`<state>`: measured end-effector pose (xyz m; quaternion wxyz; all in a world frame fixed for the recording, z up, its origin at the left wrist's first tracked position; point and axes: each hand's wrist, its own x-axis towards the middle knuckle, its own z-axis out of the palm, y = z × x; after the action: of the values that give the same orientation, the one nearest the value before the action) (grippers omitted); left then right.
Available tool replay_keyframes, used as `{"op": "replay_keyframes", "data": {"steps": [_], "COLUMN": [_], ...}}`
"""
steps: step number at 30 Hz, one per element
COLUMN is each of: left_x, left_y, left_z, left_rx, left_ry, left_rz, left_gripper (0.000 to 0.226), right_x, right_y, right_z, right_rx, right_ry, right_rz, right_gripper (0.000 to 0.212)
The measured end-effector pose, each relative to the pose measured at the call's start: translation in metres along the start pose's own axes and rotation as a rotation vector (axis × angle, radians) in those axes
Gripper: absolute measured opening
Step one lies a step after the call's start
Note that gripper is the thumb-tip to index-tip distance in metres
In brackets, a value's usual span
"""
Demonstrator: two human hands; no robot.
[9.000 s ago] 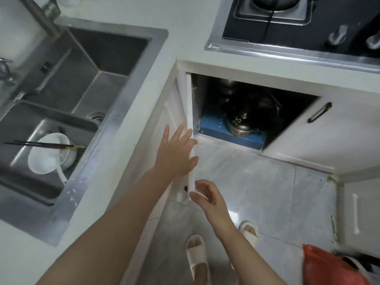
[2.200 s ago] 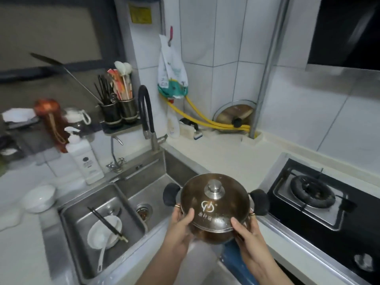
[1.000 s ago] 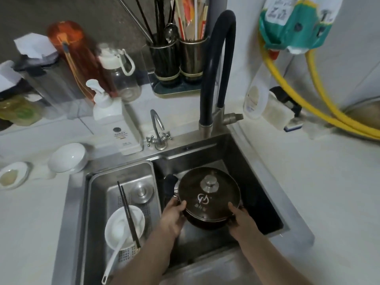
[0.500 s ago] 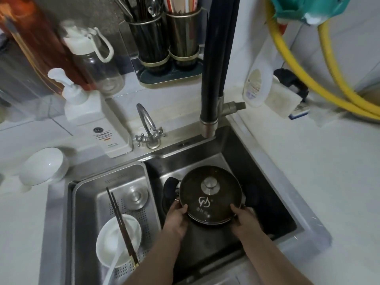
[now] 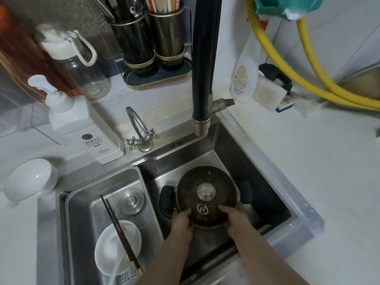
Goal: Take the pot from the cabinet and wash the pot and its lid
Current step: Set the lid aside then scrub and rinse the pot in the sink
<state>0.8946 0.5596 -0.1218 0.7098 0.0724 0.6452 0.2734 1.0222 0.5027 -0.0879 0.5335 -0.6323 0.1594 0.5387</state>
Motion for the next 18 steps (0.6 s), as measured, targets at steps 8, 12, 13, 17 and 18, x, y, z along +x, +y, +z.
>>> {"op": "replay_keyframes", "data": {"steps": [8,12,13,17,18], "left_x": [-0.01,-0.007,-0.002,0.012,0.011], "left_y": [0.019,0.039,0.039,0.04,0.041], "left_z": [0.013,0.02,0.019,0.009,0.008], "left_rx": [0.776,1.12,1.181,1.331,1.352], "left_ry": [0.035,-0.107,-0.12,-0.082,-0.083], "left_rz": [0.584,0.546,0.565,0.542,0.525], "left_gripper": [0.046,0.055,0.056,0.056,0.057], "right_x": [-0.008,-0.001,0.002,0.009,0.01], "right_y": [-0.008,-0.008,-0.007,-0.007,-0.01], "right_z": [0.023,0.042,0.045,0.049,0.049], "right_rx": [-1.224,-1.486,-1.532,-1.647,-1.666], "right_ry": [-0.016,-0.188,-0.186,-0.097,-0.094], "right_rz": [-0.667,-0.77,-0.779,-0.855,-0.865], "right_gripper": [0.066,0.061,0.06,0.056,0.055]}}
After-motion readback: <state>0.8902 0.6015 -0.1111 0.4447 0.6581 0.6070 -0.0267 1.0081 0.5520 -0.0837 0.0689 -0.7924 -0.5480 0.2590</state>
